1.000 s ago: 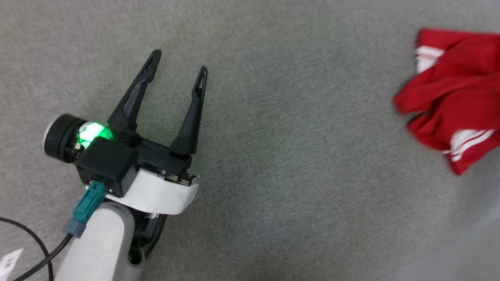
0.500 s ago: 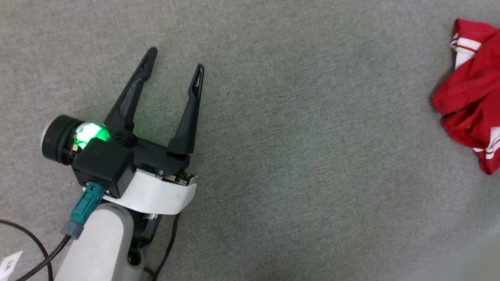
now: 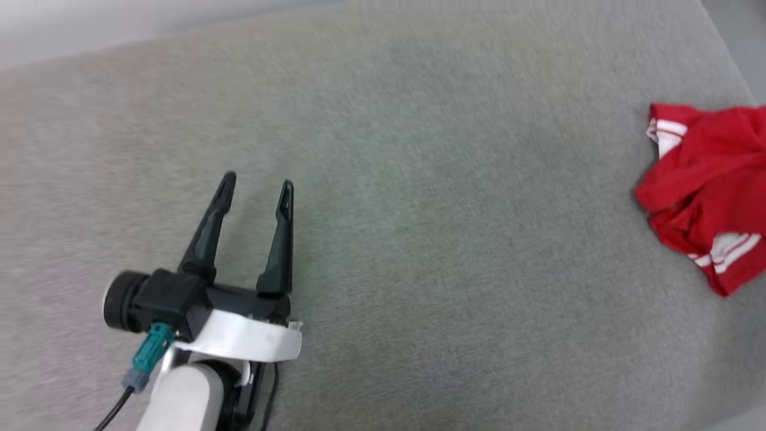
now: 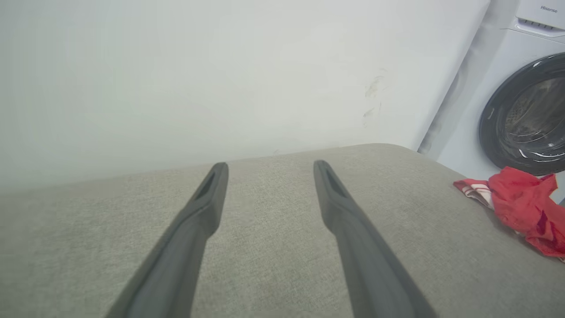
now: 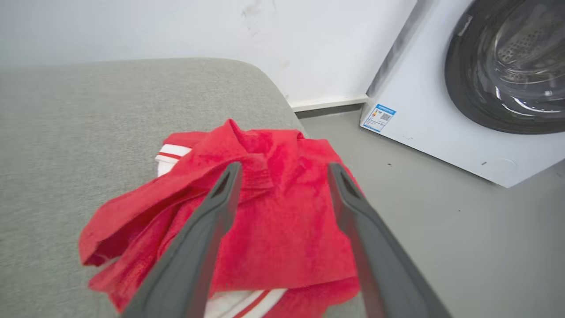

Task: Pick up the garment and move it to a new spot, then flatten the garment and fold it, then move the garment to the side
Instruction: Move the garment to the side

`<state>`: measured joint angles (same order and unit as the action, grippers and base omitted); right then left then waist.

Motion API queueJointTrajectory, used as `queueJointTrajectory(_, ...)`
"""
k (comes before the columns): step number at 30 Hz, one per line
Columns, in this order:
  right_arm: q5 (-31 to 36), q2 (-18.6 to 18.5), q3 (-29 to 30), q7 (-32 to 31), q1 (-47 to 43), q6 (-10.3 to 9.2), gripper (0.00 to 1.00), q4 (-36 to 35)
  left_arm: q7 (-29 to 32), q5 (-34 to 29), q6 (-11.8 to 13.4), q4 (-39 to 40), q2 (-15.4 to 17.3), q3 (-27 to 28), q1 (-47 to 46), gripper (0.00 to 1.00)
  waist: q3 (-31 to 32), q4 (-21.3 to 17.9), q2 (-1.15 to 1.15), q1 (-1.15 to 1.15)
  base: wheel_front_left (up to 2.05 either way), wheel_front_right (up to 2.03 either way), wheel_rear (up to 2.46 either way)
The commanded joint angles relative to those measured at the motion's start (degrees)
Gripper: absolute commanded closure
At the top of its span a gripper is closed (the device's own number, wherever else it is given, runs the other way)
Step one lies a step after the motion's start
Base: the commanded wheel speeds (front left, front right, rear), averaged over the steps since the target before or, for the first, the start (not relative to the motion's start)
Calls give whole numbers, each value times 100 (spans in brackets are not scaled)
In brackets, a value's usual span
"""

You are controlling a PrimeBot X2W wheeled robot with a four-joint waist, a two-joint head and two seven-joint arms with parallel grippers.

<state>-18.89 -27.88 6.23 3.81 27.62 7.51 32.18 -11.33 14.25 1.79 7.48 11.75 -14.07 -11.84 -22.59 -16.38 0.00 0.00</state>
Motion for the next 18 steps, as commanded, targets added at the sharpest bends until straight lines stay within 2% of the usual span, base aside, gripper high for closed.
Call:
queueJointTrajectory(1, -57, 115, -61, 43, -243, -4, 0, -189, -56, 42, 46, -68, -48, 24, 120, 0, 424, 351, 0, 0, 0, 0, 0)
queueJointTrajectory(8, -136, 667, -289, -21, -1170, -4, 0, -1179, -184, 179, 149, -415, -169, 67, 410, 0, 899, 845, 0, 0, 0, 0, 0)
queueJointTrajectory(18, 182, 1418, -719, -107, -1838, -4, 0, -2509, -316, 273, 233, -874, -149, 262, 599, 0, 1320, 1417, 0, 0, 0, 0, 0)
